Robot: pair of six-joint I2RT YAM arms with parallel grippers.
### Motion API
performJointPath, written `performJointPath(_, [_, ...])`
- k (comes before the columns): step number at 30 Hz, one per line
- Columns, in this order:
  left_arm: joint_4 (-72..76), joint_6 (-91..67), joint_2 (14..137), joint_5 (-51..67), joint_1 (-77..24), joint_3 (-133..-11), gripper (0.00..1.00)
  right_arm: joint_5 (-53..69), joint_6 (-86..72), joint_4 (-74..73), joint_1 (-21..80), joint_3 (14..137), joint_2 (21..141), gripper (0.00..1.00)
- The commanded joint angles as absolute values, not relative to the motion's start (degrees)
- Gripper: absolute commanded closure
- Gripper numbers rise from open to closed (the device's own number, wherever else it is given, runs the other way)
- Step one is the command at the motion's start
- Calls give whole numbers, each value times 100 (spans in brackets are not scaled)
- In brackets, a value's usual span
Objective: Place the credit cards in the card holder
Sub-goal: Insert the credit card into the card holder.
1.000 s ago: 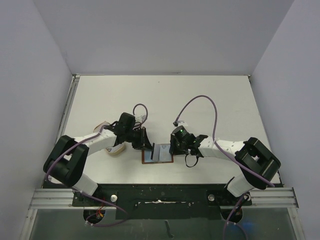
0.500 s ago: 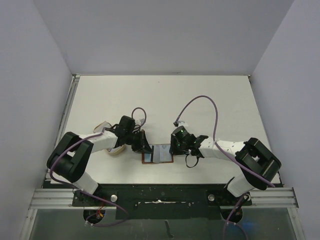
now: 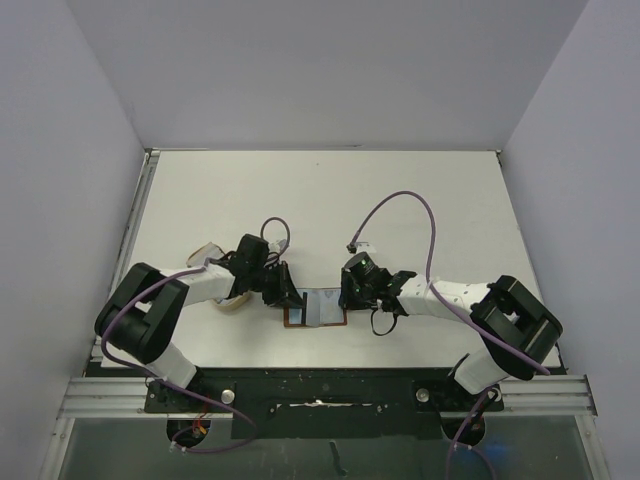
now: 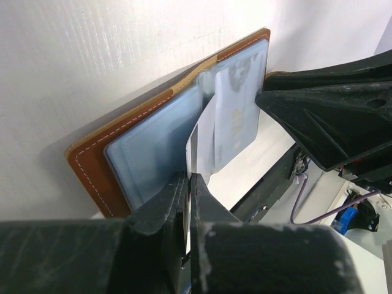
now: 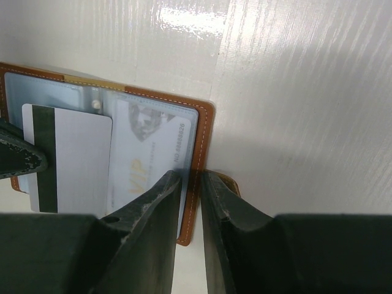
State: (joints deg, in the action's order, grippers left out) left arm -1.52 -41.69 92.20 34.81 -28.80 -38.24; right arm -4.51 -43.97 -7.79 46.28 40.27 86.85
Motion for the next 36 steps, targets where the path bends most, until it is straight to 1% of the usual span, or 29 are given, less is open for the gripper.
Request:
performJointPath(1, [220,-4308,9132,3504,-2916,-3788,100,-554,-4432,-776,4719,3929,8823,78])
performJointPath(6, [103,-4404,8597,3569,-2918,-3825,100,-591,-4437,-787,4729,3920,8833,79])
performJointPath(9, [31,-4403,8474,3554,-2907,-3849,100,-598,-4430,-786,4728,3945,8849,79])
performJointPath(14, [172,-4401,8731,3712,-2900,-3814,100,-589,-4438,-768,4743,3973,8859,79])
performJointPath(24, [352,-4403,9143,3580,-2891,-3788,100,-603,-4447,-766,4759,3942,8859,79])
performJointPath(36, [426,-4477,9282,3344,-2909,-3631,100,-606,-4443,-765,4768,3964,8886,79])
